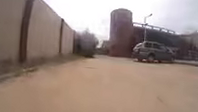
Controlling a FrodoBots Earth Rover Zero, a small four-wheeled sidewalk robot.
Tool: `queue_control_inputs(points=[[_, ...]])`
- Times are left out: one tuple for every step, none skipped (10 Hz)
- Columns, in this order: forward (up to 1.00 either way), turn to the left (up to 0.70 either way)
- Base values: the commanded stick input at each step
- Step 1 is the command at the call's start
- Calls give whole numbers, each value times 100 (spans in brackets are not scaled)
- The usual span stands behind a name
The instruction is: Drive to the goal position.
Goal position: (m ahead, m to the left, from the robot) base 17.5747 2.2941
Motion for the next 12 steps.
queue_control_inputs(points=[[100,0],[100,0],[100,0],[100,0],[100,0],[100,0],[100,0],[100,0],[100,0],[100,0],[100,0],[100,0]])
